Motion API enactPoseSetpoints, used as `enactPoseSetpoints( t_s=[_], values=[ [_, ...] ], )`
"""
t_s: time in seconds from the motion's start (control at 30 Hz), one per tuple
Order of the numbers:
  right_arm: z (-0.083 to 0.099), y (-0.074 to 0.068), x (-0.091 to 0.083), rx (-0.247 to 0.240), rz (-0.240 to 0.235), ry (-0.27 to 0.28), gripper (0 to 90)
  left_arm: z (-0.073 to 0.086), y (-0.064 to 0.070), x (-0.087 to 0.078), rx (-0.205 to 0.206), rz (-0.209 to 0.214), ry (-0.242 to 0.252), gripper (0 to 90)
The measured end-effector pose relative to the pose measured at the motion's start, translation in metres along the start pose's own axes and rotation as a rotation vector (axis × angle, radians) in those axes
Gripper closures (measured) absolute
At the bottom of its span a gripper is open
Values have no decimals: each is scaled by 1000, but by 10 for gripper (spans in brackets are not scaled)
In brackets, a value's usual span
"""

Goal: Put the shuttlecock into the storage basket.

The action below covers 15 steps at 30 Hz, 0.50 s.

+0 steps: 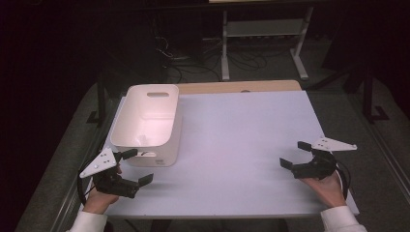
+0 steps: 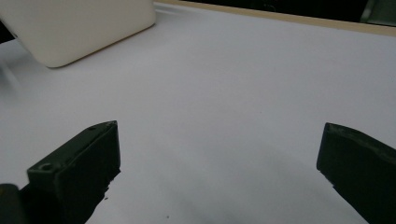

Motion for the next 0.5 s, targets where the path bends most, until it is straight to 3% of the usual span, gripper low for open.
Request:
enactPoseSetpoints(
  t_s=[0.5],
  values=[
    [0,0,-1,-1,-2,2,0,16,-2,4,-21,-5,23,0]
  ],
)
Point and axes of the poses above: each handheld gripper's, and its own axes: x roughly forward along the jaws, z roughly out of its underside, y roughly to its right, the point moved 4 cm from there along x, roughly forward along the jaws, and after that the axes turned 8 degrees about -x, right-handed, at the moved point
